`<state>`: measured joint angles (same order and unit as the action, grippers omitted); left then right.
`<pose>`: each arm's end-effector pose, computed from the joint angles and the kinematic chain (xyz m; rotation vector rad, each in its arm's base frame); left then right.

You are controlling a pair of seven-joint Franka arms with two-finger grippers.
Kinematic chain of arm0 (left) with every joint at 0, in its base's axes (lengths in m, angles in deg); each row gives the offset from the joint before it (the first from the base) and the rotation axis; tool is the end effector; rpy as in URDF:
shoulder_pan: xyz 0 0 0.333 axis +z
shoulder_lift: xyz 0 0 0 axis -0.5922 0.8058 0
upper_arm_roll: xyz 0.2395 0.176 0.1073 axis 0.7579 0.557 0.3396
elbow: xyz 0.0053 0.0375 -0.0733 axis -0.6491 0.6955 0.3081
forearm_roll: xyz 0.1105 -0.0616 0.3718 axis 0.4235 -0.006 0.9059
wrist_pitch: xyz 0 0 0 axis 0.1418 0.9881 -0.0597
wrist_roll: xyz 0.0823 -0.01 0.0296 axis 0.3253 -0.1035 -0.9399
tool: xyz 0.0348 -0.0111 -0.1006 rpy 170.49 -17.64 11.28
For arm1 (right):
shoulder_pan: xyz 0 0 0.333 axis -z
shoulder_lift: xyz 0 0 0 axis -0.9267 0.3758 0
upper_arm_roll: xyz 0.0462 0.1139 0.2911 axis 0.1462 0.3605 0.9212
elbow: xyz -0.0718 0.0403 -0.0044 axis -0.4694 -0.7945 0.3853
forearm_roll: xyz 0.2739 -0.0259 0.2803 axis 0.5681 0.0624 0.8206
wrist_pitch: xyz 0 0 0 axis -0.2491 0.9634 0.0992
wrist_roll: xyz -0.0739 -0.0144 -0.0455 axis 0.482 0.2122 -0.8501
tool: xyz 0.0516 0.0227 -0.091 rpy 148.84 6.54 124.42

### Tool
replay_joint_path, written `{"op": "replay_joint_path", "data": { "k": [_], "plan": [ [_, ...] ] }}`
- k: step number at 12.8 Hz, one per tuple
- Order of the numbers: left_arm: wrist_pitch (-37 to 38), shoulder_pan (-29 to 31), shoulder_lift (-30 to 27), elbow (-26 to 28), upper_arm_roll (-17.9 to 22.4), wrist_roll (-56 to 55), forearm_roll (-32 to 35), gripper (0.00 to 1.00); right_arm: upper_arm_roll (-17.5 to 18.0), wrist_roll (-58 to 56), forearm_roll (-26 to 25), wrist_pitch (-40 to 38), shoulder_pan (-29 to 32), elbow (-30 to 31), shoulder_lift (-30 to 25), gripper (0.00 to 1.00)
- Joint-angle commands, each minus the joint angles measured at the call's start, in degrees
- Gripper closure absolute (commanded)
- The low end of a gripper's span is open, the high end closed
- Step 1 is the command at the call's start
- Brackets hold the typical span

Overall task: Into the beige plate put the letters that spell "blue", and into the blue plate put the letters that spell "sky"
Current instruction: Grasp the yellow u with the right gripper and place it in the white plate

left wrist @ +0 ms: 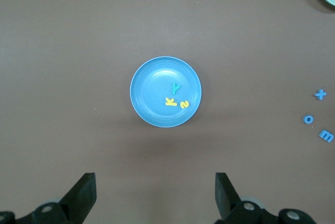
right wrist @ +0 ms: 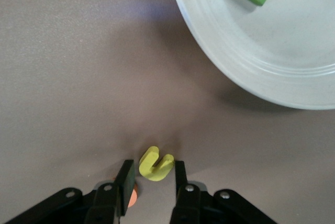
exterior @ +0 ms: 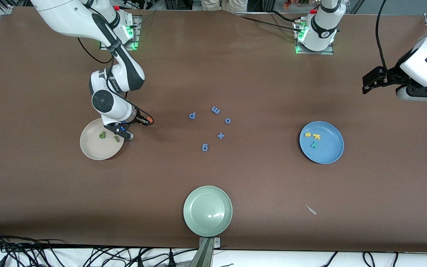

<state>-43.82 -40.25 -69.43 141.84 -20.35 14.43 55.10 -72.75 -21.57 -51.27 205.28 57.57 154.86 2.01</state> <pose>0.5524 -0.0492 0.6106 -3.1311 0.0607 0.0790 0.5117 0.1864 0.1798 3.0247 -0.7197 -0.2845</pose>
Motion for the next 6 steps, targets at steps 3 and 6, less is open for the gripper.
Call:
{"op": "replay_joint_path", "data": {
  "k": [3,6],
  "plan": [
    [1.2,-0.4,0.9,-2.0,-0.5,0.1,1.1,0.0,-0.1,-0.8,0.4,2.1,0.3,1.7,-1.0,0.64],
    [1.3,-0.3,0.9,-2.0,-0.5,0.1,1.1,0.0,-0.1,-0.8,0.4,3.0,0.3,1.5,-0.5,0.59]
  ]
}}
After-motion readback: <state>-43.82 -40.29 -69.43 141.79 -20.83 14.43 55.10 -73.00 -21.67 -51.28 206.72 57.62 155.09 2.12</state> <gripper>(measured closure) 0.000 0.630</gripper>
